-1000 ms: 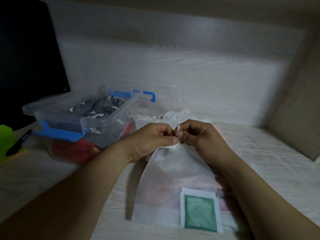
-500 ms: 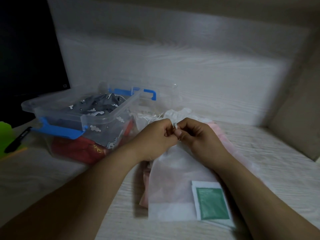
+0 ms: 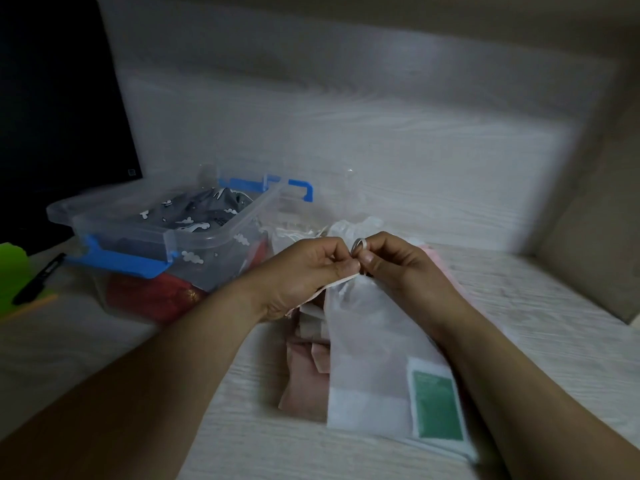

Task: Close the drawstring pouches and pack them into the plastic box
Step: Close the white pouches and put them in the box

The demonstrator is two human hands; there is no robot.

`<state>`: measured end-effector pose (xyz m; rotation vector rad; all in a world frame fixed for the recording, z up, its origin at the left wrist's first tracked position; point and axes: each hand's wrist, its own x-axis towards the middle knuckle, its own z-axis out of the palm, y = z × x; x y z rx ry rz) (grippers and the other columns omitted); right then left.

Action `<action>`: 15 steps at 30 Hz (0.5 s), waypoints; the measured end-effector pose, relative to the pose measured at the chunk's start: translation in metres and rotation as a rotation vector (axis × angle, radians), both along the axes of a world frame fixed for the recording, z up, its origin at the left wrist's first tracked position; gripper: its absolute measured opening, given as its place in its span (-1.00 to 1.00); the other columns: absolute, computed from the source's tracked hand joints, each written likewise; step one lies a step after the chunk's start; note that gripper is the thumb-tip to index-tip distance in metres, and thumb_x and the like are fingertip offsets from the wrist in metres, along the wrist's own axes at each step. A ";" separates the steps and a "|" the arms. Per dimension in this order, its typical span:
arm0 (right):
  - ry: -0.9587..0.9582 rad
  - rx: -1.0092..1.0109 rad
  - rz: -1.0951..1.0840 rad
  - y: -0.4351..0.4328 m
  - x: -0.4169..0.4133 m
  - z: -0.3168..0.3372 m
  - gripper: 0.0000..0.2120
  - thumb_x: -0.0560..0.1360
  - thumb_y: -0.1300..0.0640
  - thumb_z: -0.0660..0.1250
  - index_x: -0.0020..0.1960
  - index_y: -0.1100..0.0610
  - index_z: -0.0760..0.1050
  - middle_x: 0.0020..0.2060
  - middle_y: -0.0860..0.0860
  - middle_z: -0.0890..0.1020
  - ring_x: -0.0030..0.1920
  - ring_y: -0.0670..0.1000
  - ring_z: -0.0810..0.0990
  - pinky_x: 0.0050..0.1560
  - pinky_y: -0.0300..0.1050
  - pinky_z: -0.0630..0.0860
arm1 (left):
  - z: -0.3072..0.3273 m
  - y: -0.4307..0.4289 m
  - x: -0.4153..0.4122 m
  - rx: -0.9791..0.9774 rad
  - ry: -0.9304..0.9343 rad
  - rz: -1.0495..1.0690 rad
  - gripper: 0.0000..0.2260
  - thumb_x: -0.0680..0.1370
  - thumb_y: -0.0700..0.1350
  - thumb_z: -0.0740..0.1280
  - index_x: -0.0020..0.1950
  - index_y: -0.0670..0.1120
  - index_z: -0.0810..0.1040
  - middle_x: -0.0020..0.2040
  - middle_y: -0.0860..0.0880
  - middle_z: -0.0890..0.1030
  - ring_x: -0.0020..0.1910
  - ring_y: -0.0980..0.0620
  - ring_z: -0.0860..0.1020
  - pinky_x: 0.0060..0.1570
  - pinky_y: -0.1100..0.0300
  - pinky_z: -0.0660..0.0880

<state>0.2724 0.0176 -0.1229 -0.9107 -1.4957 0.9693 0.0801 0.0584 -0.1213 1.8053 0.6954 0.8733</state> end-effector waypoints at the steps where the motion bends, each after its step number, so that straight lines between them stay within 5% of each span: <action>1: 0.017 -0.006 -0.007 0.000 0.001 0.001 -0.89 0.65 0.29 0.29 0.05 0.35 0.54 -0.15 0.11 0.62 -0.11 0.01 0.56 -0.03 -0.20 0.52 | -0.001 0.002 0.000 -0.019 -0.011 0.002 -0.79 0.66 -0.08 0.37 -0.01 -0.24 0.54 -0.12 -0.21 0.55 -0.09 -0.05 0.45 -0.03 0.02 0.40; 3: 0.081 -0.016 -0.034 0.001 0.002 0.003 -0.90 0.63 0.25 0.33 0.03 0.31 0.55 -0.16 0.10 0.60 -0.11 0.03 0.53 0.00 -0.14 0.47 | -0.003 0.004 -0.002 -0.072 -0.047 0.014 -0.81 0.67 -0.07 0.35 -0.01 -0.19 0.56 -0.10 -0.28 0.60 -0.10 -0.07 0.50 -0.03 0.00 0.46; 8: 0.067 -0.030 -0.148 0.004 0.010 0.004 -0.92 0.62 0.20 0.36 -0.05 0.17 0.58 -0.16 0.07 0.59 -0.16 0.00 0.49 -0.08 -0.09 0.40 | -0.002 0.003 -0.001 0.087 0.134 0.151 -0.81 0.71 -0.07 0.26 -0.05 -0.11 0.51 -0.24 -0.01 0.54 -0.25 0.12 0.44 -0.21 0.20 0.40; 12: 0.003 -0.017 -0.253 0.002 0.010 0.007 -0.86 0.64 0.22 0.32 -0.09 0.21 0.54 -0.24 0.04 0.54 -0.22 -0.01 0.43 -0.18 -0.13 0.37 | -0.002 0.000 -0.002 0.140 0.135 0.179 -0.82 0.68 -0.07 0.31 0.04 -0.19 0.51 -0.13 -0.21 0.61 -0.21 0.08 0.49 -0.16 0.17 0.46; 15: -0.003 -0.020 -0.288 0.001 0.009 0.006 -0.84 0.64 0.22 0.32 -0.12 0.16 0.54 -0.26 0.04 0.53 -0.25 -0.02 0.43 -0.21 -0.13 0.38 | -0.007 0.003 -0.004 0.177 0.132 0.230 -0.84 0.63 -0.05 0.36 -0.03 -0.13 0.51 -0.10 -0.16 0.64 -0.17 0.06 0.53 -0.08 0.13 0.50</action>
